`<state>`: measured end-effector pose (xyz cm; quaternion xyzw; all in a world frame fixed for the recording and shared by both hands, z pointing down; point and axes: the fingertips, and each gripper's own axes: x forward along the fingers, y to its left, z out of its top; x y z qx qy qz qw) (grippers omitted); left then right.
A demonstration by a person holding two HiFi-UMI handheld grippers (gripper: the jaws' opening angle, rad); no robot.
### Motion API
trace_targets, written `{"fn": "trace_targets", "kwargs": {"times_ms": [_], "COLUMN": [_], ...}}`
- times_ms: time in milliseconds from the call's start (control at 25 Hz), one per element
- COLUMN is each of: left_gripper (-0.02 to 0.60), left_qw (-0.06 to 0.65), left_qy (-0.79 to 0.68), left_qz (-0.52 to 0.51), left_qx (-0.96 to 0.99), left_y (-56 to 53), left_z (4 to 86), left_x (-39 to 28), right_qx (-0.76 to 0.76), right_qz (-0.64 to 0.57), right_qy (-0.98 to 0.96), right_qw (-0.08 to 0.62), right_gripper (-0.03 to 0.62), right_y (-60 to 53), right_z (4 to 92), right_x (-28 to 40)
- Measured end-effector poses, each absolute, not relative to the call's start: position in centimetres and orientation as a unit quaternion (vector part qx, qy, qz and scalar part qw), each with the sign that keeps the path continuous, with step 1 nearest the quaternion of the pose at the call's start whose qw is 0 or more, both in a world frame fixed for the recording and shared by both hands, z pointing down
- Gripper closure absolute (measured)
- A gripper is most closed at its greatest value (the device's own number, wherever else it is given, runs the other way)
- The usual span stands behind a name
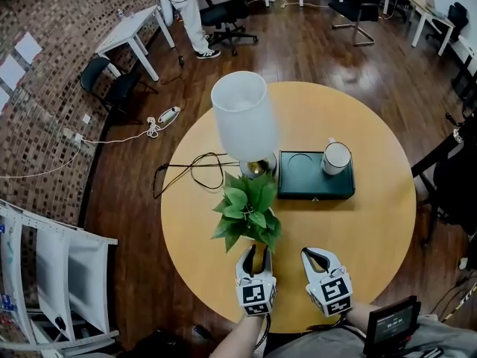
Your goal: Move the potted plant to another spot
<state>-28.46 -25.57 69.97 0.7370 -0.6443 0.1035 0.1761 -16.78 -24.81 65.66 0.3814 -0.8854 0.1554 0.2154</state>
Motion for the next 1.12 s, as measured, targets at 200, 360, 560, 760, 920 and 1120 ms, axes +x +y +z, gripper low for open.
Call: {"fn": "trace_targets", "kwargs": {"times_ms": [200, 360, 560, 760, 920, 1120], "left_gripper": [0.249, 0.104, 0.036, -0.006, -0.006, 0.026], "left_qw": [0.162, 0.134, 0.122, 0.111, 0.098, 0.098], "left_qy": [-0.643, -0.644, -0.642, -0.628, -0.618, -0.626], "left_qz": [0.111, 0.111, 0.097, 0.1, 0.103, 0.091], "left_qx": [0.74, 0.745, 0.75, 0.764, 0.773, 0.768], "left_y": [-27.0, -29.0, -31.4, -33.0, -33.8, -34.0], "left_z": [70.8, 71.1, 70.9, 70.9, 71.3, 70.8], "left_x": [-28.7, -29.0, -29.7, -29.6, -29.4, -30.0], "right_qx": [0.385, 0.393, 0.397, 0.395, 0.397, 0.399], "right_qz": [0.154, 0.154, 0.152, 0.154, 0.154, 0.152], "right_qy": [-0.883, -0.879, -0.877, -0.876, -0.875, -0.874], "right_qw": [0.219, 0.22, 0.226, 0.23, 0.231, 0.233], "right_gripper": [0.591, 0.589, 0.591, 0.591, 0.589, 0.591], "right_y": [-24.9, -25.2, -25.2, -25.0, -25.3, -25.2], "right_z": [65.9, 66.2, 66.6, 66.9, 67.3, 67.3], "right_x": [-16.2, -15.5, -14.9, -14.7, -14.6, -14.3]}}
